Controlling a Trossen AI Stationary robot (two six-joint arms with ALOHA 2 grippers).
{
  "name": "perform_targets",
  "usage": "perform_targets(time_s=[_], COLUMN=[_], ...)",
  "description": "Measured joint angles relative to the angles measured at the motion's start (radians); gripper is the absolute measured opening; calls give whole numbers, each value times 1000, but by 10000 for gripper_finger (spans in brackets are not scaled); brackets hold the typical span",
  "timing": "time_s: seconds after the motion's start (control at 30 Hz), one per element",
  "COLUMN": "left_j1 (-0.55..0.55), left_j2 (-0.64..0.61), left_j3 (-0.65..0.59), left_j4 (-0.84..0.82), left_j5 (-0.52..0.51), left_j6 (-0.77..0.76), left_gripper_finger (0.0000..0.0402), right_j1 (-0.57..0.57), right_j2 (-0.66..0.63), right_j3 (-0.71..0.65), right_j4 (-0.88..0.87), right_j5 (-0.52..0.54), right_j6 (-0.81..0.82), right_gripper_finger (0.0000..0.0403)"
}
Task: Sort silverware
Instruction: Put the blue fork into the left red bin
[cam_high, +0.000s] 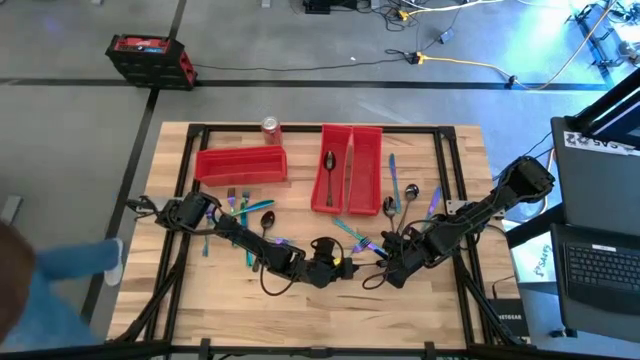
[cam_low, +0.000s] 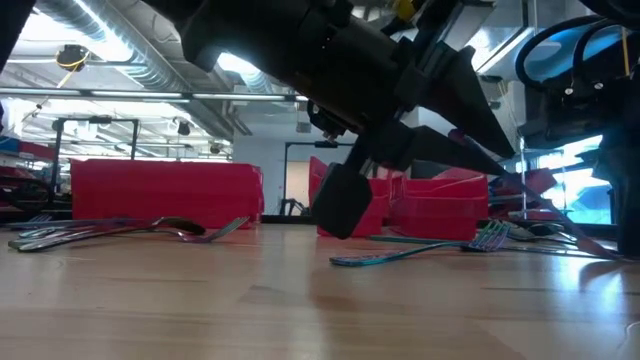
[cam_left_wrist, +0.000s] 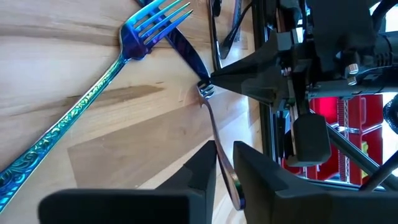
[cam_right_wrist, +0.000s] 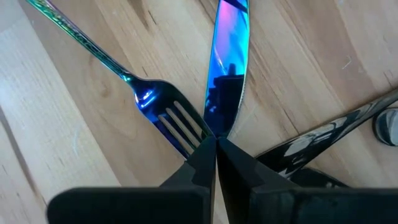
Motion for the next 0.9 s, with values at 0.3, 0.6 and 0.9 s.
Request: perform_targets(time_s=[0.3, 0.6, 0.9], left_j1=[0, -3, -8], left_j2=[0, 1, 1], left_j3=[0, -1, -1], left_j4=[-12, -17, -16], left_j5=[-1, -14, -12], left_j6=[1, 22, 23], left_gripper_finger=[25, 1, 0], right_j1=[0, 0, 0], right_j2=[0, 0, 0], right_j3=[0, 11, 163], right_j4=[0, -6, -86], right_j5=[0, -51, -18], right_j6=[-12, -58, -130], right_gripper_finger=[0, 3, 66])
